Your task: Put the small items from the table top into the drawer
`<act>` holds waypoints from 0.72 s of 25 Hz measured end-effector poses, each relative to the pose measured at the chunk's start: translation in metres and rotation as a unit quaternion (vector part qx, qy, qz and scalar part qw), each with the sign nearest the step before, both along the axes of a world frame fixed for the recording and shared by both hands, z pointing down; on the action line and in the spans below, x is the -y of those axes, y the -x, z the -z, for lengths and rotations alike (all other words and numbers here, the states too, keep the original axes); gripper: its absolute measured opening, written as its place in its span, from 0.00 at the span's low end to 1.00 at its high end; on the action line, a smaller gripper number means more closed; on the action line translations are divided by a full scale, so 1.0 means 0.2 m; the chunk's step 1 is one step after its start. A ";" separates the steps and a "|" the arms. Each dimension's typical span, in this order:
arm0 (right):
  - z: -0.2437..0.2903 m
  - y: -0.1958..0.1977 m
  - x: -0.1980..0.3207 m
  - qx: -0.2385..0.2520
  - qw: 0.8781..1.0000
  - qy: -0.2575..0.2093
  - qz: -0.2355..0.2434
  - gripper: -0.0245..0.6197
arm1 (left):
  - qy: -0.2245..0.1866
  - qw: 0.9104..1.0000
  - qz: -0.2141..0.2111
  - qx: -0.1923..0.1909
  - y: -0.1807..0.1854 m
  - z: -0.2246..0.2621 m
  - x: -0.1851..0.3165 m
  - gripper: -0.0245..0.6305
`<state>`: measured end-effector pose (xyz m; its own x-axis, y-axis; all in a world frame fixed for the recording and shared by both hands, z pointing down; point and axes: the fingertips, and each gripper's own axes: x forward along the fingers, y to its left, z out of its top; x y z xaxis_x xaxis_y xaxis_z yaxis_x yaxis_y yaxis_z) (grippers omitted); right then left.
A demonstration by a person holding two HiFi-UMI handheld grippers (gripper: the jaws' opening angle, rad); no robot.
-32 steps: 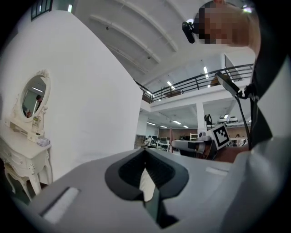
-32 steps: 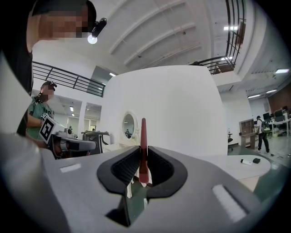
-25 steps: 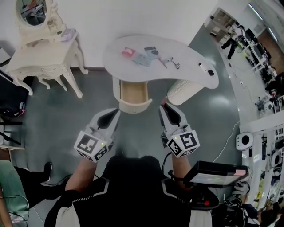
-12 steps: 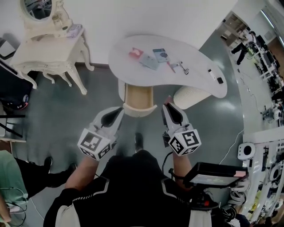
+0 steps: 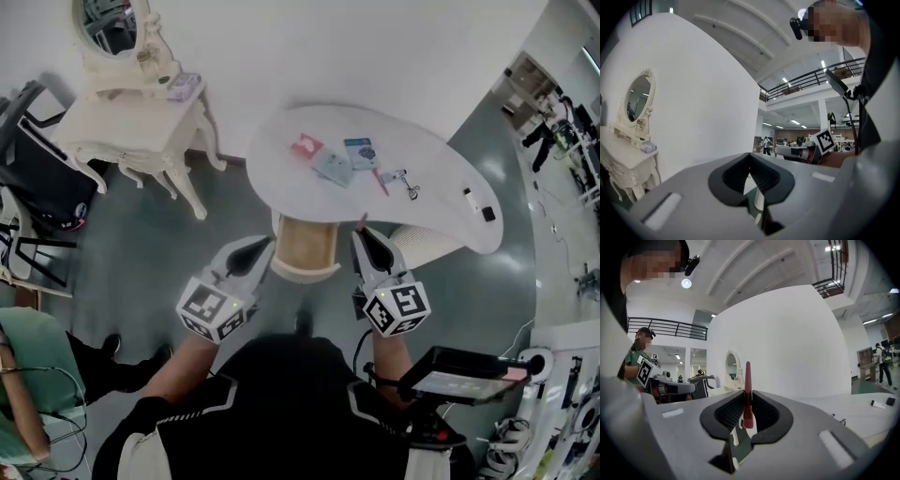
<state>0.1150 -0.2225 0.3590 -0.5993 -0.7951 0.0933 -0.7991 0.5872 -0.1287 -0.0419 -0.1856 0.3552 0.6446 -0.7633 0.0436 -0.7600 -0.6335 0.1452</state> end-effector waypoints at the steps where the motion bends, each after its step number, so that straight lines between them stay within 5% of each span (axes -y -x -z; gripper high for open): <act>1: 0.00 -0.01 0.03 0.002 1.000 0.000 0.003 0.12 | 0.001 1.000 0.002 0.002 -0.02 0.00 0.03 0.04; 18: -0.11 -0.13 0.47 0.022 0.997 0.020 0.074 0.12 | 0.020 0.998 0.049 0.014 -0.23 -0.09 0.39 0.04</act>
